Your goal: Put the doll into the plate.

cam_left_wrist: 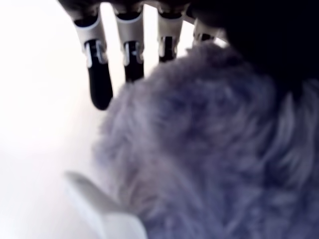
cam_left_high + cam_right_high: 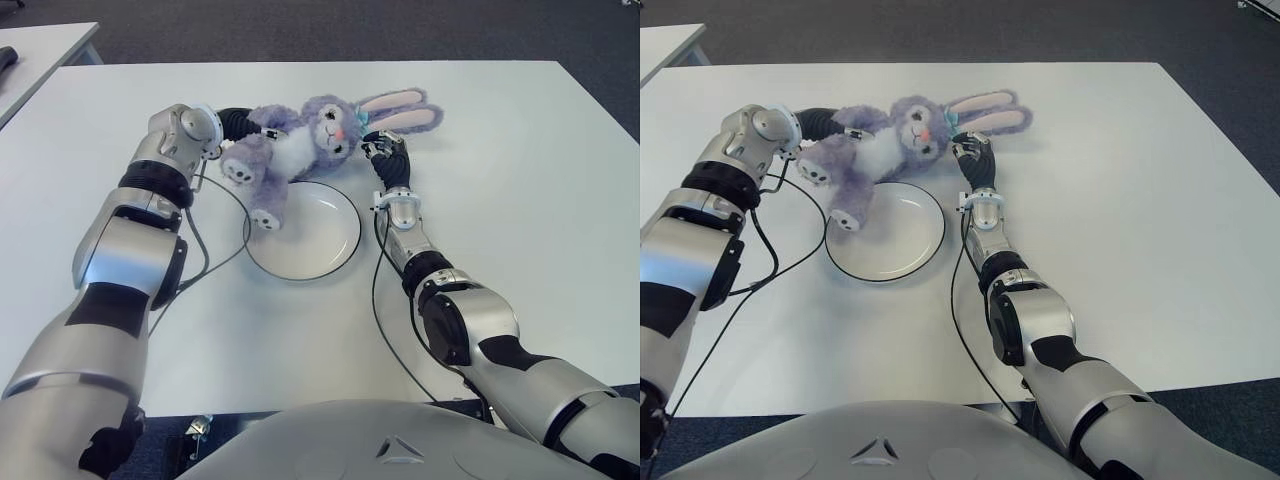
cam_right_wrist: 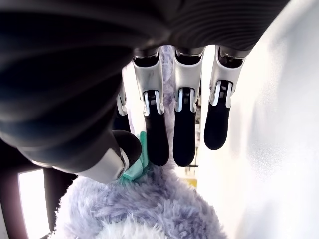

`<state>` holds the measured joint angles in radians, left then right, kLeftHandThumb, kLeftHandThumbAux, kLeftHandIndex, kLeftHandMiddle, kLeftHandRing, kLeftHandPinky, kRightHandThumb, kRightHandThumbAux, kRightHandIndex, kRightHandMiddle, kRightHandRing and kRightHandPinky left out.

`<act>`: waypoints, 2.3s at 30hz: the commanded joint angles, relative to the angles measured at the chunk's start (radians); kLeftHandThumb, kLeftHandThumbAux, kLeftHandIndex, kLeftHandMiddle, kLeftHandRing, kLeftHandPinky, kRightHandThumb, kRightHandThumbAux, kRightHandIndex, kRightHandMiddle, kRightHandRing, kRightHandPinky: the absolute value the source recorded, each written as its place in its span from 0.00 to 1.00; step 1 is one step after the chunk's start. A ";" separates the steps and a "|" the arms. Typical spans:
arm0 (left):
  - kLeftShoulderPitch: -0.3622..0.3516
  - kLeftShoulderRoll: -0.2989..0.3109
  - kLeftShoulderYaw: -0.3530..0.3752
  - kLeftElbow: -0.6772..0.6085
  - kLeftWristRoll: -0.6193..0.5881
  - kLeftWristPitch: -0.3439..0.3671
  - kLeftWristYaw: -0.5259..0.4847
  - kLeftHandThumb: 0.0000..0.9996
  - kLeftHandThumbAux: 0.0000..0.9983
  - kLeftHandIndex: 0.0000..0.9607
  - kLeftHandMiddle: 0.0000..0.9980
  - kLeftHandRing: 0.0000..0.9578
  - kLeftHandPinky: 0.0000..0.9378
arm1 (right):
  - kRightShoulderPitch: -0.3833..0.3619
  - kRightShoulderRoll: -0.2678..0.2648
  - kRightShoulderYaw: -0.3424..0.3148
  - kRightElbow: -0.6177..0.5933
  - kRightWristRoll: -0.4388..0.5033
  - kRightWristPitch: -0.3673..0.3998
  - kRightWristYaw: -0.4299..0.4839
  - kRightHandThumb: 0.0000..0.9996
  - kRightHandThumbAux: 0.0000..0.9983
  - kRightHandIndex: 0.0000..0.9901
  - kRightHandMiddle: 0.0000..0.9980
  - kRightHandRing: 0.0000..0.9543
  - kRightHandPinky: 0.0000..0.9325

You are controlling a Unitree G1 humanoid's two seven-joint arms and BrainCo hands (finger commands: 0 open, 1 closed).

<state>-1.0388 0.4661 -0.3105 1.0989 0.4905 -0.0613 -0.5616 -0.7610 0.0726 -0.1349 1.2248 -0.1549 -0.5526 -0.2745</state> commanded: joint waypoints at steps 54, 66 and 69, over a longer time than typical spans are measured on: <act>0.511 0.061 0.095 -0.959 0.055 0.058 0.402 0.66 0.69 0.76 0.81 0.86 0.90 | 0.204 0.049 0.017 0.143 -0.006 0.175 -0.034 0.69 0.74 0.41 0.35 0.36 0.34; 0.594 0.089 0.115 -1.377 0.085 0.222 0.227 0.60 0.69 0.75 0.81 0.86 0.86 | 0.201 0.051 0.018 0.143 -0.002 0.182 -0.040 0.69 0.74 0.41 0.36 0.35 0.33; 0.606 0.100 0.121 -1.424 0.079 0.225 0.201 0.59 0.69 0.75 0.82 0.85 0.84 | 0.201 0.051 0.018 0.143 -0.002 0.182 -0.043 0.69 0.74 0.41 0.36 0.36 0.34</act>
<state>-0.4674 0.5438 -0.2081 -0.2056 0.5692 0.1340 -0.2876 -0.7644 0.0722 -0.1105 1.2242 -0.1578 -0.5341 -0.3139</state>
